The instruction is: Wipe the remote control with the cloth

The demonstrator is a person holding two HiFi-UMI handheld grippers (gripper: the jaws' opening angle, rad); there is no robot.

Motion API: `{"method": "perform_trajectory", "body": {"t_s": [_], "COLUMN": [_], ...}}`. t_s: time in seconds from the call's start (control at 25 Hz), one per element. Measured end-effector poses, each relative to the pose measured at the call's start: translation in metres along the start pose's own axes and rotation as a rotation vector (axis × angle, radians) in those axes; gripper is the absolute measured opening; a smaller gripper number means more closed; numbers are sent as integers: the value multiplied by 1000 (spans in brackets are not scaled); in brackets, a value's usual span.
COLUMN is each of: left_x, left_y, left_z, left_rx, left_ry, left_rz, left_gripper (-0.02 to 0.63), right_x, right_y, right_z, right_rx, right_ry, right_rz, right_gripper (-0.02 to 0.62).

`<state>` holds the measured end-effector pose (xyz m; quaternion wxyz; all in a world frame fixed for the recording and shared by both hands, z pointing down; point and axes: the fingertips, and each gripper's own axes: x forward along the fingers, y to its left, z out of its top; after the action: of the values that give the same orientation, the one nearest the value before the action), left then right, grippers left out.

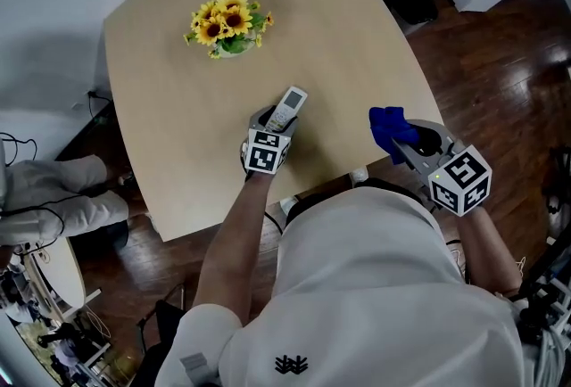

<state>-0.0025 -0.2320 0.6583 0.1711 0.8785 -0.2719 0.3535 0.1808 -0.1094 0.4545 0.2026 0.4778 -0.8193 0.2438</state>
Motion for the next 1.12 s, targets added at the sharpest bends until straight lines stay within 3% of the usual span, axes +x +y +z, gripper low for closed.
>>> {"method": "perform_trajectory", "body": {"t_s": [0.44, 0.72, 1.0, 1.12], "left_x": [4, -28, -108, -139], "left_y": [3, 3, -78, -106], "left_z": [-10, -19, -44, -62], "left_rx": [-2, 71, -166, -222], "left_ry": [54, 46, -19, -28], "left_rz": [51, 193, 241, 255], "left_gripper": [281, 314, 313, 310], "right_x": [-12, -14, -4, 3], "right_y": [-11, -8, 10, 25], "right_z": [-12, -11, -31, -44], "right_rx": [16, -6, -25, -22], "right_ry": [-2, -21, -26, -11], "right_rz": [39, 134, 307, 364], "right_gripper": [87, 87, 87, 87]}}
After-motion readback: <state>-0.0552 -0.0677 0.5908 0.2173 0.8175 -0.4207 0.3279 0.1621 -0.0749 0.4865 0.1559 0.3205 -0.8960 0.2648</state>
